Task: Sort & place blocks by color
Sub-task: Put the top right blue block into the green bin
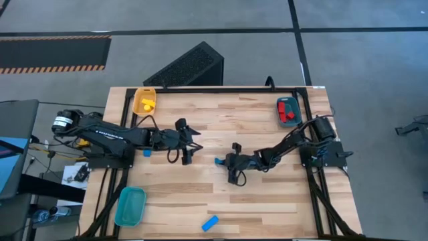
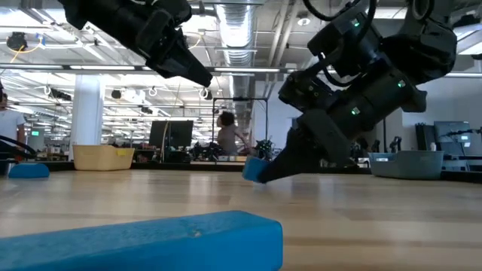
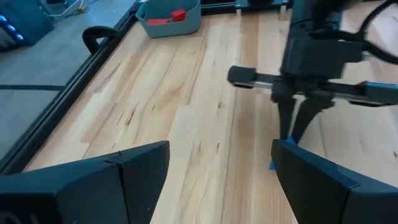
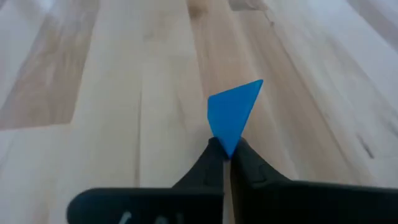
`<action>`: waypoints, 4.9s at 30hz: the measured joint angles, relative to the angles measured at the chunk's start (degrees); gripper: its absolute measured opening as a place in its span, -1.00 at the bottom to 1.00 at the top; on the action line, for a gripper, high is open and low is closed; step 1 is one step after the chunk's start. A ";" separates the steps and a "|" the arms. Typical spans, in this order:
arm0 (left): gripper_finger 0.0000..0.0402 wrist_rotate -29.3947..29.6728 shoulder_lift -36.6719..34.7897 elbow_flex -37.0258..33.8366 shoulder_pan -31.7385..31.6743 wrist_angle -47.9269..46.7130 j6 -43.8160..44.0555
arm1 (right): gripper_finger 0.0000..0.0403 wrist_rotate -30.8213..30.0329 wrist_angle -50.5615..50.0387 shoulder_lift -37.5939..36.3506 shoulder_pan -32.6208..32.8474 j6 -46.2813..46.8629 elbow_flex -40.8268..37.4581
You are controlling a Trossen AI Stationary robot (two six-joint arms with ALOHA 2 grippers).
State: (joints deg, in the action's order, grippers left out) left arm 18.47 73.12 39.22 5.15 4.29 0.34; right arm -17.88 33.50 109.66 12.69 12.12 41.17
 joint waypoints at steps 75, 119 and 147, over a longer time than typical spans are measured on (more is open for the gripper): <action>-0.86 -15.79 10.34 0.81 0.85 36.07 -14.43 | -0.90 -7.47 2.29 -24.01 3.17 -23.34 0.52; -0.90 9.42 -17.88 0.81 13.07 -24.91 22.22 | -0.72 6.11 7.08 -24.10 -10.27 1.55 -15.14; -0.95 -27.14 -10.08 0.76 50.54 -49.29 107.49 | -0.72 8.80 8.42 -24.08 -15.11 -12.37 -15.10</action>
State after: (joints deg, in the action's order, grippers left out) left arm -8.67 63.05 39.99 55.69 -44.99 107.83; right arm -9.09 41.92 85.58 -2.43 -0.25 26.06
